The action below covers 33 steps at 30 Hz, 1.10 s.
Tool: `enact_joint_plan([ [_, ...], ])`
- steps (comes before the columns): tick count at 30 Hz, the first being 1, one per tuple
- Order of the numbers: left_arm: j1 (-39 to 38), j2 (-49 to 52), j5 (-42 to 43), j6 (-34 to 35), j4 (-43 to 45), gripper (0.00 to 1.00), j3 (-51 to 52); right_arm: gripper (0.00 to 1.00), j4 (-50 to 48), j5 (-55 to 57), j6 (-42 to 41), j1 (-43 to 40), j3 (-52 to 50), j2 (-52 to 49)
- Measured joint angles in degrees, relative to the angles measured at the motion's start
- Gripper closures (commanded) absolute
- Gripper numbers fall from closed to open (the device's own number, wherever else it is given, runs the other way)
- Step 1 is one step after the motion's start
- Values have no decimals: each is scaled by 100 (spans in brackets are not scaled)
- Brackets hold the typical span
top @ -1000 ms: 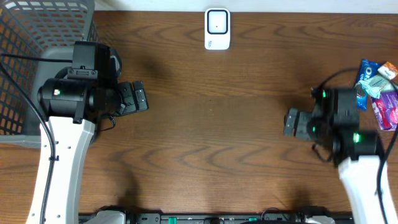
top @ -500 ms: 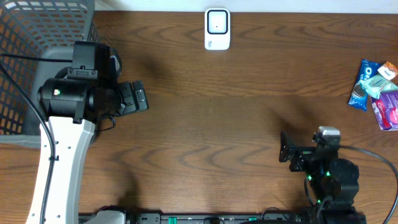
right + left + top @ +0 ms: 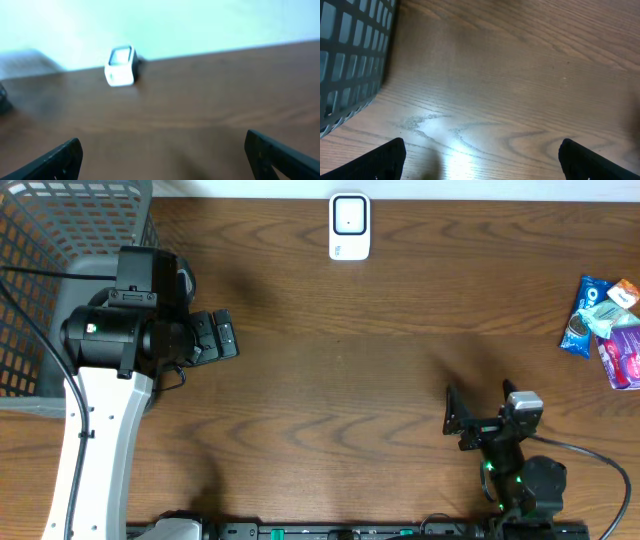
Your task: Scan the item barcode
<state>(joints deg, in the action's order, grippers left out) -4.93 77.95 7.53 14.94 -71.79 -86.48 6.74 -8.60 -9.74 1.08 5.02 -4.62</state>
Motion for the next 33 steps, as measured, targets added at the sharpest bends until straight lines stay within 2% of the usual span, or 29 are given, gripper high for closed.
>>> enact_joint_plan([
  [6,2,0,0,0,-2,2,0,1,-94,2,103,0,-109,363],
  [19,0,0,-2,0,0,2,0,1,-678,155,271,24,-343,391],
  [33,0,0,-2,0,0,2,0,1,-299,313,387,87,-461,393],
])
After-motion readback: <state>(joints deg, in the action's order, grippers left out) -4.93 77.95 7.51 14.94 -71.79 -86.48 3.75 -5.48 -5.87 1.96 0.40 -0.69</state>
